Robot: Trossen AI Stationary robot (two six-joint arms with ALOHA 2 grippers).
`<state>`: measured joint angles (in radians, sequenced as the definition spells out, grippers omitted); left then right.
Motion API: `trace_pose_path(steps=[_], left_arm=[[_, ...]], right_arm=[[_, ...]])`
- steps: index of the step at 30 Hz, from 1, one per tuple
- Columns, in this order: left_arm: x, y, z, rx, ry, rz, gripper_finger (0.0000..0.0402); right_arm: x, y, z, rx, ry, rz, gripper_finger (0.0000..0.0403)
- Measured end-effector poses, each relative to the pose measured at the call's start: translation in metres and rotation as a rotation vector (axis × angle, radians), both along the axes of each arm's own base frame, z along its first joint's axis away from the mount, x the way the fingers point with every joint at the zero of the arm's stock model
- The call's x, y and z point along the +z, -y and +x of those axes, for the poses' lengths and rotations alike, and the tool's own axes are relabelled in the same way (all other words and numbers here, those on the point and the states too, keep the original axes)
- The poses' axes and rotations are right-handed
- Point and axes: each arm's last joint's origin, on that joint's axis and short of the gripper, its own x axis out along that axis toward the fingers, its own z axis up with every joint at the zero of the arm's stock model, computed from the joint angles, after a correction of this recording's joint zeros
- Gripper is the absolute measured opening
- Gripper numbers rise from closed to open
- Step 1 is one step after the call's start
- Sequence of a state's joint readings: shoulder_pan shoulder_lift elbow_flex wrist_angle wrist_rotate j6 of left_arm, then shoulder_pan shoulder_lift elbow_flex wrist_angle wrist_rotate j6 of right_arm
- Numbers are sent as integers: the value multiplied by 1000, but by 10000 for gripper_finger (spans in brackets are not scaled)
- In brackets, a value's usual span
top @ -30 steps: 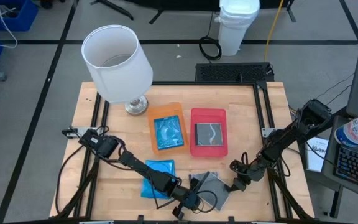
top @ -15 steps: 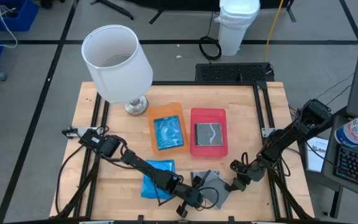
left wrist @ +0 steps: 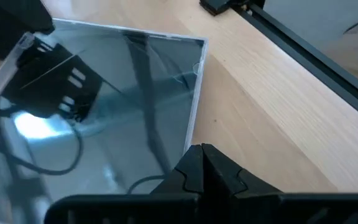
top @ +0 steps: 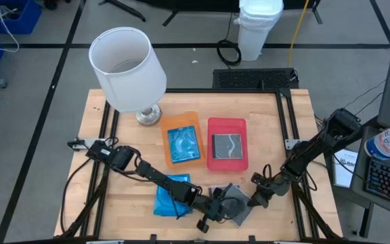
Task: Pick & place jewel cases by type
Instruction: Put the black CD case into the pink bin
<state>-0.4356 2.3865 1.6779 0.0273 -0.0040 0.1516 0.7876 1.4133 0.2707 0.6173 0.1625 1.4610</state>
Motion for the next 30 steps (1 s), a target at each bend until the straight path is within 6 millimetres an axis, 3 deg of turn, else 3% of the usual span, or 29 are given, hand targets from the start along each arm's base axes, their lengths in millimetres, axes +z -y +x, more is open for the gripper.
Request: trace_pose_path(steps=[10,22,30], left_arm=[[-1,-1,2,5,17,-6,4],[-1,1,2,13,32,17,4],[9,15,-11,-13,48,130,36]], right_arm=[[3,-1,2,64,95,-60,151],[7,-2,3,64,140,-69,16],[7,-2,4,80,164,-89,37]])
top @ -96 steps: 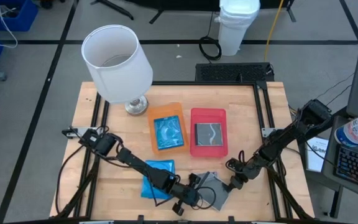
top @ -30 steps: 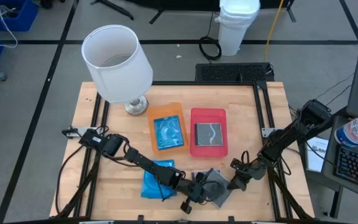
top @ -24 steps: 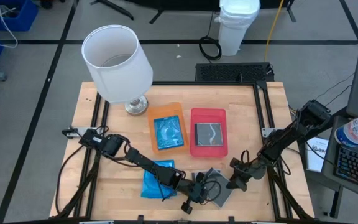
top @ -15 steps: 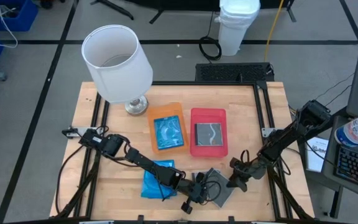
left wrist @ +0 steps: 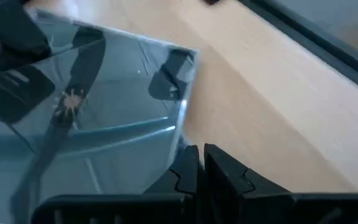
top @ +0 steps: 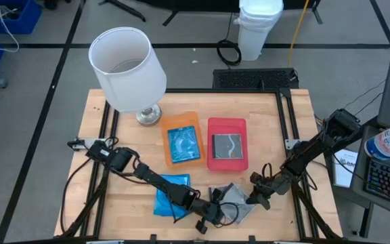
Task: Pick & place jewel cases by type
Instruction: Put the black CD case into the pink bin
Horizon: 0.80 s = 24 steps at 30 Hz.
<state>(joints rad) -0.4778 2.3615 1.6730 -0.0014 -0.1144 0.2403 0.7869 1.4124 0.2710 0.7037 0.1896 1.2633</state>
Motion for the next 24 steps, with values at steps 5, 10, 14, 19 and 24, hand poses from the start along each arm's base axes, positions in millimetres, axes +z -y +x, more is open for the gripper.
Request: trace_pose_path(steps=[5,10,14,19,24], left_arm=[[36,20,-26,-45,-40,45,29],[64,37,-61,-73,-146,93,10],[60,42,-83,-25,-267,184,7],[35,33,-100,122,-424,252,24],[19,21,-105,285,-408,286,9]], right_arm=[[3,-1,2,3,59,-12,29],[14,-4,5,55,214,-32,16],[23,-6,10,64,322,-70,21],[50,-13,37,111,417,-126,16],[104,-10,71,164,256,-420,15]])
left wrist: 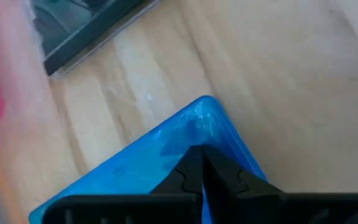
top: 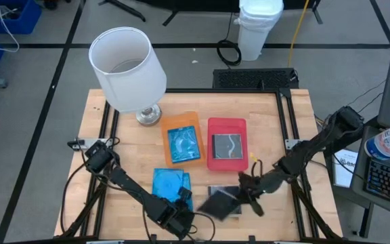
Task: Pick & place jewel cases by type
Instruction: Put the black CD case into the pink bin
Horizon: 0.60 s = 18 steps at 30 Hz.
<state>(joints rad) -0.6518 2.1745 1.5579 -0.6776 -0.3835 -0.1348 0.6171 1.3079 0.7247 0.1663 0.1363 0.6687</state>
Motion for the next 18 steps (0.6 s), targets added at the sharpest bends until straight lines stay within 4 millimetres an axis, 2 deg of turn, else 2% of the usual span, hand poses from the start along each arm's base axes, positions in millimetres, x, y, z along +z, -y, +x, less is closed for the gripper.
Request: trace_pose_path(steps=[4,7,10,13,18], left_arm=[[-2,-3,0,25,20,25,9],[-2,-1,2,-10,37,28,19],[-1,3,2,-56,53,32,17],[-1,8,0,-93,62,32,5],[-1,11,-2,-111,61,36,18]], right_arm=[[63,13,11,-115,-158,-280,16],[105,24,11,-171,-185,-376,16],[137,39,10,-200,-190,-428,16],[152,58,7,-240,-246,-475,16],[145,99,8,-278,-461,-481,17]])
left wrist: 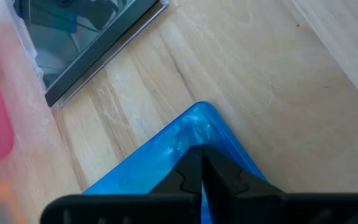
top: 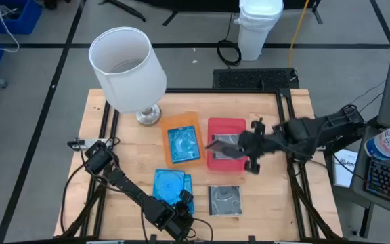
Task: Pick & place jewel cases by type
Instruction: Put the black CD case into the pink bin
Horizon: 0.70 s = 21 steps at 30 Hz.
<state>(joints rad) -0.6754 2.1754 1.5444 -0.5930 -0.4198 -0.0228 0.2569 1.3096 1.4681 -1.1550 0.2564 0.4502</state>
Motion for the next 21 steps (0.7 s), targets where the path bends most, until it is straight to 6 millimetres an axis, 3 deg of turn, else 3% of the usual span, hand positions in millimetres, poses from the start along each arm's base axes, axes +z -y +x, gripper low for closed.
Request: trace_pose_path(steps=[6,16,21], left_arm=[[0,-1,1,-16,0,7,30],[0,-4,3,-36,-9,15,5],[0,-4,4,-34,-6,13,26]], right_arm=[[-16,43,14,-7,-158,95,17],[-49,97,35,125,-322,300,17],[-69,125,45,163,-344,398,17]])
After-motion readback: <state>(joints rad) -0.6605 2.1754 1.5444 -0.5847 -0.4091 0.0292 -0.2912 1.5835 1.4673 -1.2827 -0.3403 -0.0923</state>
